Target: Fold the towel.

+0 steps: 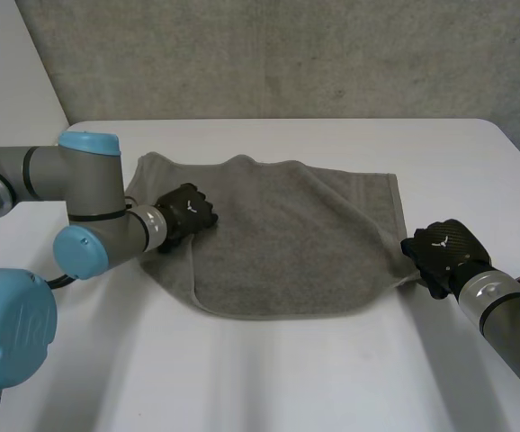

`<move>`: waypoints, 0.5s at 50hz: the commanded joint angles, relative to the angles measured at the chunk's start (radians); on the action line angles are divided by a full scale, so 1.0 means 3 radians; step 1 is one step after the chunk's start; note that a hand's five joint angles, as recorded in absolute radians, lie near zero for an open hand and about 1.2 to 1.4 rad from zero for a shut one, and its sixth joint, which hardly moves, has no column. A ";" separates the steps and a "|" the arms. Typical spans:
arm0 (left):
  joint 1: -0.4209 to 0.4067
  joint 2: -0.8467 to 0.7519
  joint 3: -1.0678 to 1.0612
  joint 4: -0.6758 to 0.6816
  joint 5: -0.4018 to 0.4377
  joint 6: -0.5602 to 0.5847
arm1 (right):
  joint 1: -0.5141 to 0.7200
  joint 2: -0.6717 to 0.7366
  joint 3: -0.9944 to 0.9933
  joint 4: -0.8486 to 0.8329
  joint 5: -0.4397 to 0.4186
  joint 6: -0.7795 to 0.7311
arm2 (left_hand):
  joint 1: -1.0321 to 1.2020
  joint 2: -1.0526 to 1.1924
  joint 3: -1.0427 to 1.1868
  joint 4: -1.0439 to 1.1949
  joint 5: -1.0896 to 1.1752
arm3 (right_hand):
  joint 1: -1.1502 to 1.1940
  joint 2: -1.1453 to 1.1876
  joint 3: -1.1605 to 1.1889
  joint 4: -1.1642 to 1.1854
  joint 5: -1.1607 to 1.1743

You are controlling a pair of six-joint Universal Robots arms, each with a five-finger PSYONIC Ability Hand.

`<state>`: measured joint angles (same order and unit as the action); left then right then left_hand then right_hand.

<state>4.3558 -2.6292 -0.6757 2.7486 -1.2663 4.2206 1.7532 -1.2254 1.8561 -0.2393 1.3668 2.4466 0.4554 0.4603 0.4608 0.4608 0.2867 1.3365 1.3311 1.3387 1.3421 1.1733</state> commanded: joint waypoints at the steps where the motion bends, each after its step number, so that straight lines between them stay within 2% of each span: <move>1: 0.0038 0.0036 -0.0013 -0.0081 -0.0013 -0.0002 | 0.0001 0.0004 0.0000 0.0000 0.0005 -0.0005 | 0.0593 0.0577 0.0575 0.0575 0.0574 | 0.0199 0.0217 0.0192 0.0180 0.0161; 3: 0.0053 0.0066 -0.0028 -0.0111 -0.0018 -0.0002 | 0.0001 0.0020 0.0000 0.0000 0.0005 -0.0025 | 0.0798 0.0782 0.0780 0.0780 0.0779 | 0.0199 0.0217 0.0192 0.0180 0.0161; 14: 0.0145 0.0266 -0.0274 -0.0157 -0.0115 0.0008 | 0.0006 0.0025 0.0010 0.0000 0.0005 -0.0046 | 0.0906 0.0890 0.0888 0.0888 0.0887 | 0.0199 0.0217 0.0192 0.0180 0.0161; 25: 0.0171 0.0470 -0.0642 0.0088 -0.0100 -0.0033 | 0.0016 0.0030 0.0020 0.0000 0.0010 -0.0051 | 0.0848 0.0831 0.0830 0.0830 0.0828 | 0.0199 0.0217 0.0192 0.0180 0.0161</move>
<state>4.4070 -2.5084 -0.8268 2.7350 -1.2976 4.2160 1.7564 -1.2173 1.8611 -0.2393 1.3690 2.4323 0.6185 0.6311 0.6310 0.6308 0.4559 1.3365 1.3311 1.3430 1.3421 1.1733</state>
